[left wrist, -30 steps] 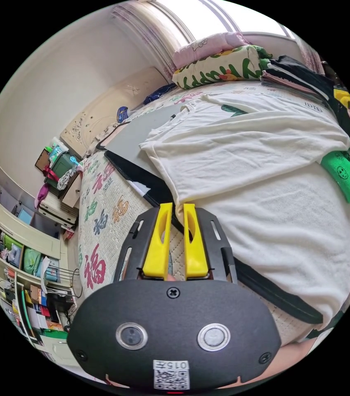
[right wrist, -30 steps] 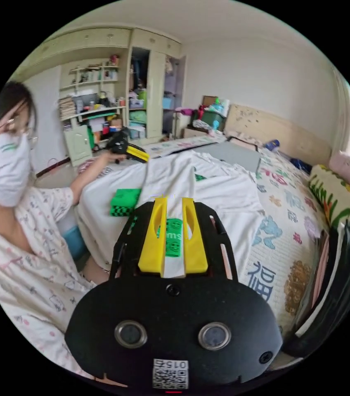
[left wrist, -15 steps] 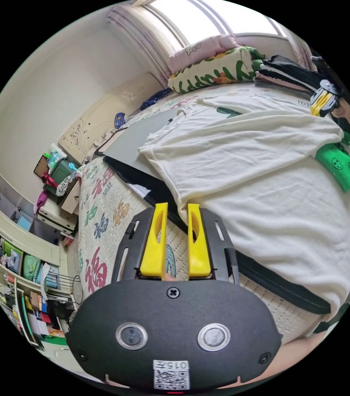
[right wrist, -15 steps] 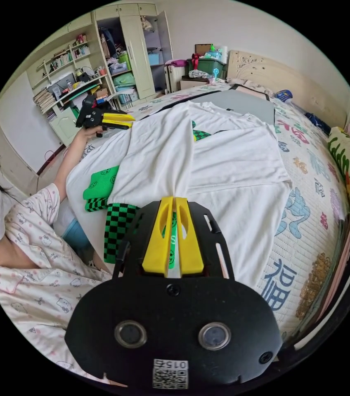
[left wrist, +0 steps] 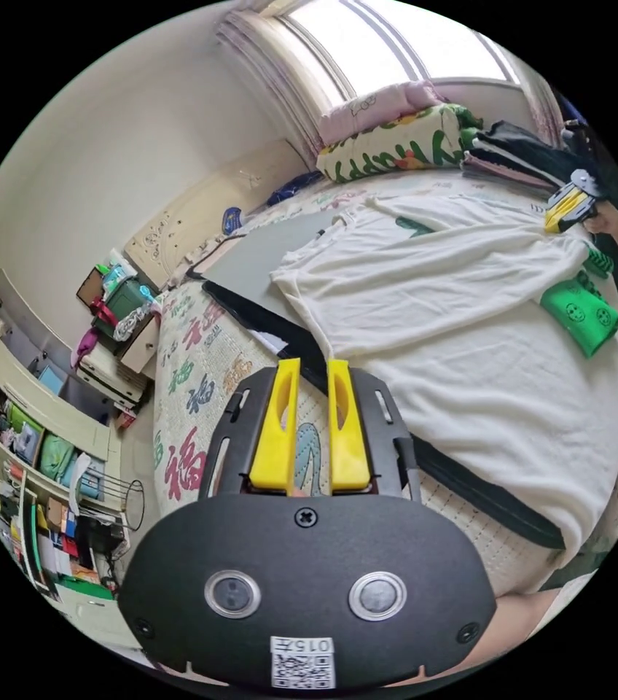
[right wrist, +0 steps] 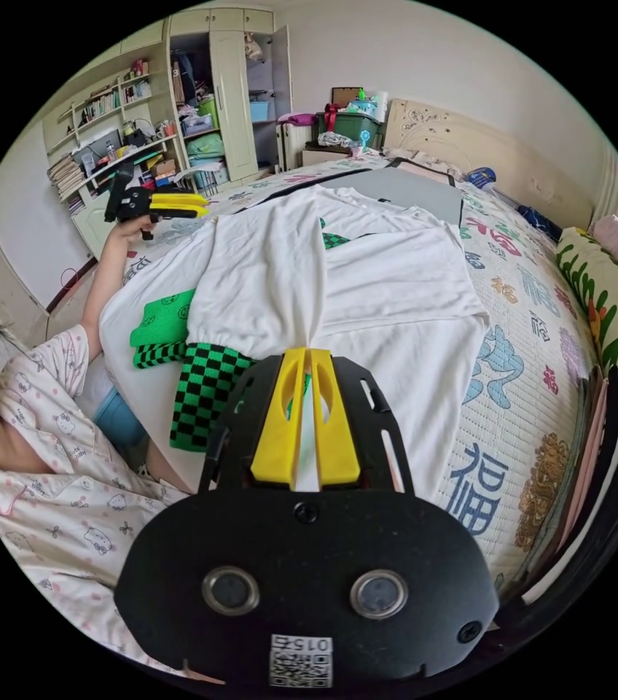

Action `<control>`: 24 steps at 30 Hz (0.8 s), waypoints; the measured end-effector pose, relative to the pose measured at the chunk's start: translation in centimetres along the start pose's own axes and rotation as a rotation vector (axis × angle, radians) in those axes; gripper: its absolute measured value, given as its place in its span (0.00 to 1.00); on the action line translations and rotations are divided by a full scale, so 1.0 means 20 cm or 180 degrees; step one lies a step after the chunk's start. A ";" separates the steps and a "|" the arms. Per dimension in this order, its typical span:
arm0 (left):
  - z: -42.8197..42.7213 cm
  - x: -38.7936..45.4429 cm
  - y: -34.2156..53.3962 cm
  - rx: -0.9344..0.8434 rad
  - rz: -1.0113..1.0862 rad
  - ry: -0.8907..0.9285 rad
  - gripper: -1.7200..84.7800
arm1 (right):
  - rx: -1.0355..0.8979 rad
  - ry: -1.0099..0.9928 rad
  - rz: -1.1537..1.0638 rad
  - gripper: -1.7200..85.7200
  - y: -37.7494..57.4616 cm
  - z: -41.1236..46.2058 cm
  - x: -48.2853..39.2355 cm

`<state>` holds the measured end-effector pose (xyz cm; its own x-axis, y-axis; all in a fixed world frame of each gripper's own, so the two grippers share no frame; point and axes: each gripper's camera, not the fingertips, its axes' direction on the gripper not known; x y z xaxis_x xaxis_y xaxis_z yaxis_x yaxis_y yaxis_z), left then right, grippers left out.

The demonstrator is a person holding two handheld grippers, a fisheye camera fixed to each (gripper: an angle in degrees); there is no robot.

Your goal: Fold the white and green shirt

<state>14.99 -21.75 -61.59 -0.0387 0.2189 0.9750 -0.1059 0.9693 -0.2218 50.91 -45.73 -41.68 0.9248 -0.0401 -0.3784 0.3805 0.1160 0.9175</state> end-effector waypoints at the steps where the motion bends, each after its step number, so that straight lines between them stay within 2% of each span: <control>1: -0.08 0.00 -0.02 0.0283 -0.0043 0.0014 0.08 | 0.0002 0.0017 -0.0009 0.02 0.00 0.00 -0.02; 4: -0.19 0.01 -0.09 0.0735 -0.0096 -0.0070 0.06 | -0.0005 0.0006 -0.0022 0.02 -0.01 0.01 -0.07; 7: -0.17 -0.07 -0.13 0.0796 -0.0411 -0.0364 0.05 | -0.0010 -0.0064 -0.0168 0.03 -0.03 0.00 -0.09; 11: -0.10 -0.24 -0.19 0.0758 -0.0797 -0.0207 0.06 | 0.0040 -0.0044 -0.0402 0.07 -0.14 -0.01 -0.06; 18: 0.25 -0.50 -0.68 0.0269 -0.1081 0.0307 0.11 | 0.0627 0.0358 -0.0212 0.11 -0.64 0.14 0.18; 21: 0.49 -0.66 -0.88 0.0005 -0.1411 0.0583 0.12 | 0.0681 0.0514 -0.0038 0.11 -0.88 0.35 0.29; 24: 0.69 -0.77 -1.00 -0.0204 -0.1529 0.0613 0.12 | 0.0614 0.0764 0.0109 0.11 -1.09 0.59 0.38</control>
<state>4.06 -46.08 -72.34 0.1835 -0.2415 0.9529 -0.0054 0.9691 0.2467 49.80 -60.21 -63.12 0.9177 0.1989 -0.3439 0.3647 -0.0781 0.9278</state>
